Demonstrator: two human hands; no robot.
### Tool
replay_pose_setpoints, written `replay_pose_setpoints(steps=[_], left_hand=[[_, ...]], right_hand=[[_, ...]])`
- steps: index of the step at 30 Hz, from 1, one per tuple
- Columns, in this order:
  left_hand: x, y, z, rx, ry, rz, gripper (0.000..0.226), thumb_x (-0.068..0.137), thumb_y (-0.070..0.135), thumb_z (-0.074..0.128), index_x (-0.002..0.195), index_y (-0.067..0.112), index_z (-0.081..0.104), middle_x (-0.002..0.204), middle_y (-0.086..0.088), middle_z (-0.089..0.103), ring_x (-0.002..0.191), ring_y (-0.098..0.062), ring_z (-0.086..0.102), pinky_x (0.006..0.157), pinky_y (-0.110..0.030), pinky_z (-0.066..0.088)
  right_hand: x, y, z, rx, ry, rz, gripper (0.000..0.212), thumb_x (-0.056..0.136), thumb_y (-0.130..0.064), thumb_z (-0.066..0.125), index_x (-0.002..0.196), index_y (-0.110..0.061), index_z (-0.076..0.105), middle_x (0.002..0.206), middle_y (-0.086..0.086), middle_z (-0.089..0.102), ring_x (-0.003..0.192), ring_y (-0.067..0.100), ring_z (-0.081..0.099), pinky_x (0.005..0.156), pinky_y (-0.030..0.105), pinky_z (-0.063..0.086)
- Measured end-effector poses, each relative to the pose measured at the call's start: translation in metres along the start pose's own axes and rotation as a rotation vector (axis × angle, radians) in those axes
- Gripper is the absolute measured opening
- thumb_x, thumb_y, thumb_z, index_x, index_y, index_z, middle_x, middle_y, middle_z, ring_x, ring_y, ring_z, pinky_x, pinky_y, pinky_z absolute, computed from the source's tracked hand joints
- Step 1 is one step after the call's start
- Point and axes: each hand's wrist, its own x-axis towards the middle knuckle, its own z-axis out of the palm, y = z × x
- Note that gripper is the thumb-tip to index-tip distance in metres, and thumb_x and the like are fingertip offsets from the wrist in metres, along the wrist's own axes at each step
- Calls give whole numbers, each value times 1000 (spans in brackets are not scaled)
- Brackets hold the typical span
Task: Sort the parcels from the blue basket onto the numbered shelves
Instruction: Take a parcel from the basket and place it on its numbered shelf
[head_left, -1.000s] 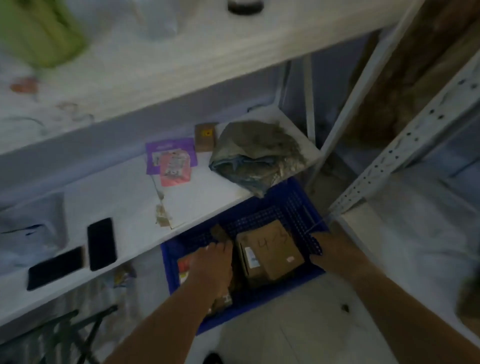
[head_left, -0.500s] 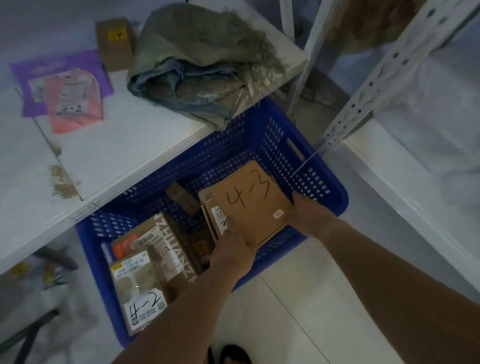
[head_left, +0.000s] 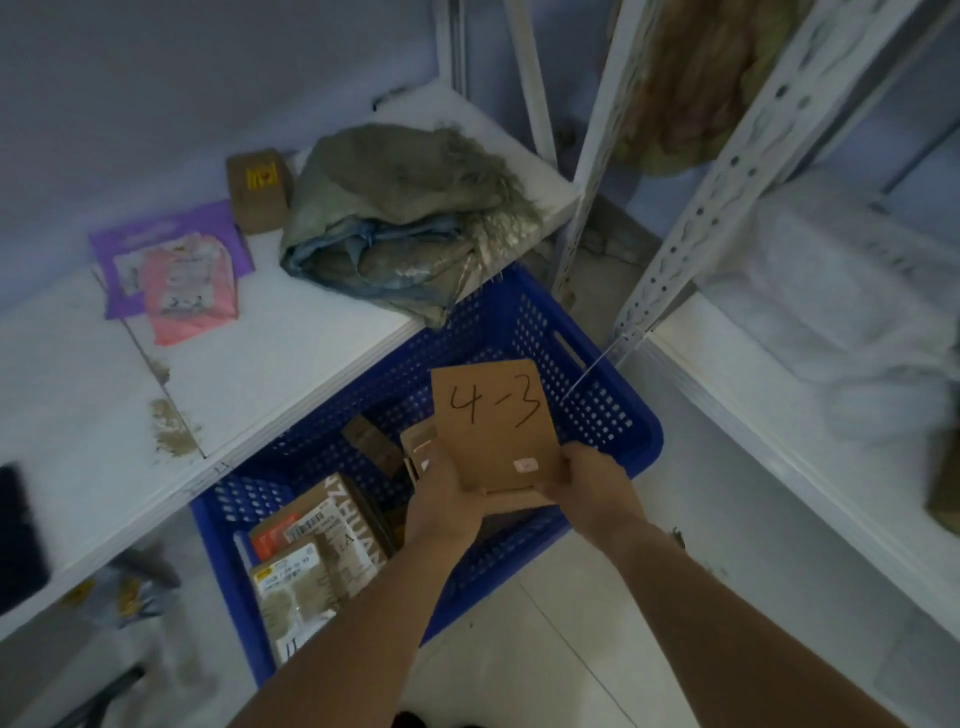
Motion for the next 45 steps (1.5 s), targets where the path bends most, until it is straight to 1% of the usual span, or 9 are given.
replay_pose_setpoints(steps=[7,10,15,19,23,29,35,37,45], left_hand=[[-76,110,-52,148,195,269,82,91,15,56,151,25,0,136,-4,51,117,-23,55,97,-40,48],[-120,165,-72,207,246,416,90,94,25,54,149,24,-17,152,-3,29,122,-22,50,97,-37,47],[-202,250,-108,223,338,580,96,93,33,54,146,21,-25,158,-4,15,131,-24,42,104,-38,41],[-279,301,-128,151,375,748,97,90,35,58,146,32,-21,156,0,22,130,-21,44,106,-41,42],[-367,348,-152,100,389,935,95,90,33,59,138,42,-23,156,0,21,134,-20,39,109,-39,37],[-508,405,-187,63,355,1146,95,86,27,66,150,28,-5,147,-1,41,131,-19,44,105,-29,37],[-612,428,-166,-11,318,1294,83,86,16,66,150,20,14,145,-4,41,133,-21,41,107,-30,36],[-634,430,-150,13,305,1328,81,88,16,63,151,18,11,140,-6,48,126,-21,48,100,-24,38],[-696,433,-55,186,206,1385,88,91,21,58,151,20,-5,139,-7,51,123,-25,53,96,-37,46]], right_hand=[[-75,-58,-112,136,172,-130,28,90,-23,61,116,-15,57,109,2,66,90,18,59,76,31,47],[-120,-89,-170,150,289,-202,31,92,-21,58,122,-14,54,116,4,63,108,26,59,82,32,48],[-207,-126,-256,241,480,-282,20,90,-19,60,109,-21,55,110,2,65,101,22,62,85,36,53],[-289,-143,-313,298,622,-333,13,90,-18,61,98,-23,52,91,-8,62,74,3,55,57,10,44],[-383,-160,-367,318,763,-356,20,86,-25,66,103,-20,57,91,-9,61,91,14,64,72,23,47],[-533,-175,-423,402,1004,-398,22,80,-24,73,97,-16,61,89,-8,64,81,10,60,63,19,40],[-651,-149,-442,491,1219,-391,16,85,-18,66,95,-16,54,92,-3,62,84,17,58,59,23,37],[-677,-132,-444,482,1268,-366,15,86,-15,64,97,-14,55,97,2,66,88,21,61,62,26,38],[-745,-35,-433,389,1418,-125,20,87,-18,61,105,-15,53,99,2,67,93,25,64,68,31,45]])
